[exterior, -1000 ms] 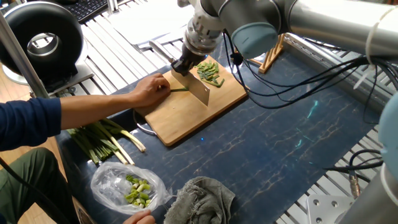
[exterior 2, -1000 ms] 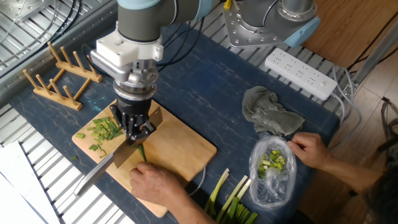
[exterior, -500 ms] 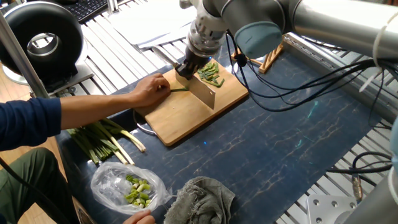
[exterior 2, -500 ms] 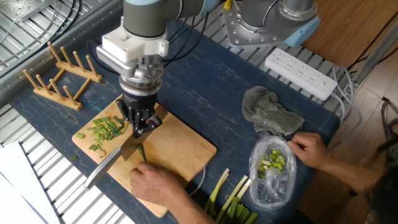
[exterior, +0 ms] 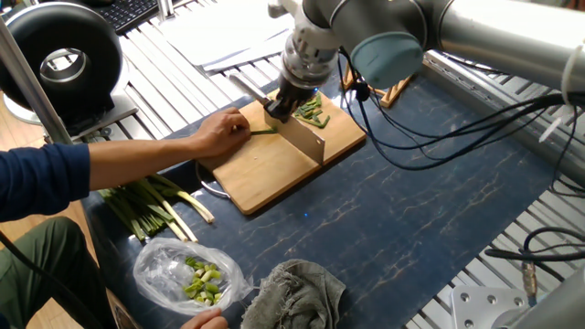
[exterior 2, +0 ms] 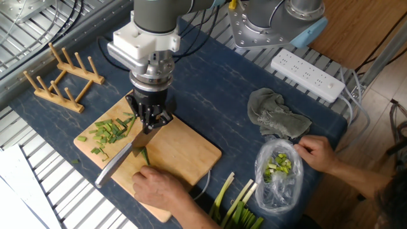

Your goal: Chop the scallions

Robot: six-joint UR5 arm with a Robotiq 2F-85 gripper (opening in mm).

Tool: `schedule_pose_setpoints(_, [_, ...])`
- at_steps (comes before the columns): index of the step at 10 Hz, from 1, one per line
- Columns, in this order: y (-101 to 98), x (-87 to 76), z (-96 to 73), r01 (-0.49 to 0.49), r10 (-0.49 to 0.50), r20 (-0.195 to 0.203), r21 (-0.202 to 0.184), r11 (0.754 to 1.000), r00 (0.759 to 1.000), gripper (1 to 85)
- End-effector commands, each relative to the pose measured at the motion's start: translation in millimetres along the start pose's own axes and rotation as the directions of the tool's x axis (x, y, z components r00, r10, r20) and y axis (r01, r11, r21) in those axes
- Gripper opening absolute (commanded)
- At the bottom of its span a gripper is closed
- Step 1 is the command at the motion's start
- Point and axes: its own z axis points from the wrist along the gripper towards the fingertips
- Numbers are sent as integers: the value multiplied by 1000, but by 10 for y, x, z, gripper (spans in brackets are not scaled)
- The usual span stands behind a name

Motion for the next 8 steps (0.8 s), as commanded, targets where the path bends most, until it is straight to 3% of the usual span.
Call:
schedule_pose_setpoints(1, [-26, 62, -15, 14, -14, -17, 8, 1000, 1000, 13])
schedule_pose_setpoints(2, [-71, 25, -32, 21, -21, -26, 16, 1000, 999, 13])
schedule_pose_setpoints(5, [-202, -274, -250, 37, -34, -72, 44, 998, 997, 13])
schedule_pose_setpoints(6, [-275, -391, -286, 70, -66, -71, 55, 996, 995, 13])
schedule_pose_setpoints(7, [-323, -468, -306, 90, -88, -73, 34, 995, 993, 13])
schedule_pose_setpoints(8, [-408, -530, -332, 123, -119, -84, 45, 991, 989, 13])
